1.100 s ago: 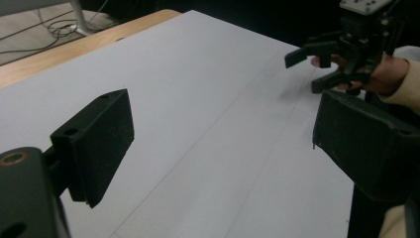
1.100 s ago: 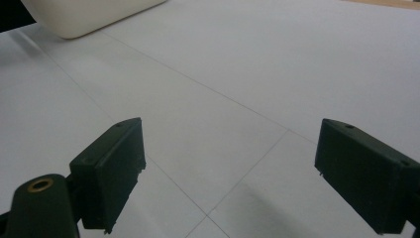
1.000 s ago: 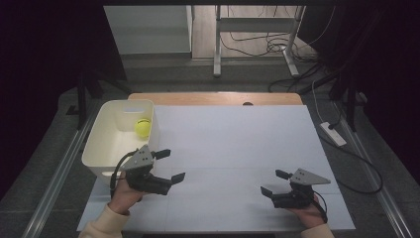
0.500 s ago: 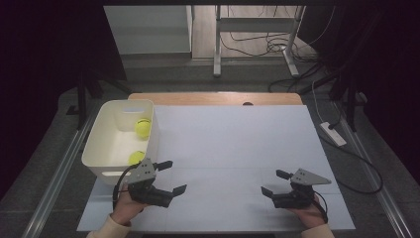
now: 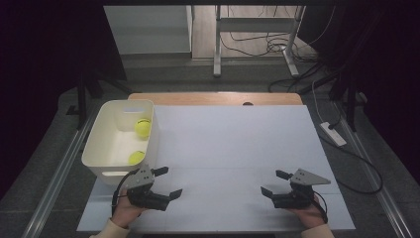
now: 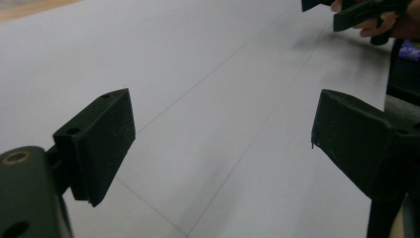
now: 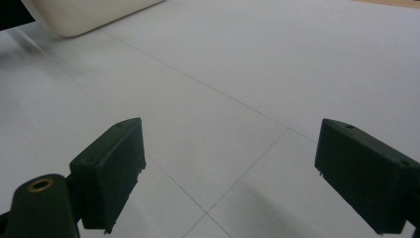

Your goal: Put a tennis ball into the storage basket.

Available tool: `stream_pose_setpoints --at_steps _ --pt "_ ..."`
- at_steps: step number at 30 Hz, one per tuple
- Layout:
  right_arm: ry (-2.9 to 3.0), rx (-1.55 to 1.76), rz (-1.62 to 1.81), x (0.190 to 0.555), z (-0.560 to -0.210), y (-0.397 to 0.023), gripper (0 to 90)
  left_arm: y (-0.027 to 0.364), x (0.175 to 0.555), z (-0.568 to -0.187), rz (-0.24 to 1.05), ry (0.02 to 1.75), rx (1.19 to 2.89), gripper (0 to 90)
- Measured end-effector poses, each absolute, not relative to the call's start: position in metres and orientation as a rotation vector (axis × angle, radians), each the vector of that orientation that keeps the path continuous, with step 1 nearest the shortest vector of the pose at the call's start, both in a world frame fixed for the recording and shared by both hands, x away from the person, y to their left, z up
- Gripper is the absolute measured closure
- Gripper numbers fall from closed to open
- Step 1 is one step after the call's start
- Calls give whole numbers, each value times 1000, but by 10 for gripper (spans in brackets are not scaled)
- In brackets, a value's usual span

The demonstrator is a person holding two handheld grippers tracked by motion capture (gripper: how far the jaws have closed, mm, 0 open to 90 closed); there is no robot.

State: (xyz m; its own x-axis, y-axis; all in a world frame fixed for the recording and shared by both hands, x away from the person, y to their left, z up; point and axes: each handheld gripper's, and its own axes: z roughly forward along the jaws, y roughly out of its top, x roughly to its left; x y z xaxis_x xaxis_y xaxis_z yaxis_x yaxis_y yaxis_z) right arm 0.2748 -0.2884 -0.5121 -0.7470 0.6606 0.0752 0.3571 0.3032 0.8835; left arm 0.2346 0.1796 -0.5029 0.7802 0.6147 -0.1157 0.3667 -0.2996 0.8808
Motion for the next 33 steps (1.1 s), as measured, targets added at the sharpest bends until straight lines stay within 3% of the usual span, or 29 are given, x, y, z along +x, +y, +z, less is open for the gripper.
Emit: stream_pose_setpoints --at_steps 14,33 --pt "2278 917 1415 274 -513 -289 122 189 232 -527 266 805 1947 108" --pt "2282 887 1448 272 -512 -289 122 185 232 -527 259 811 1944 108"
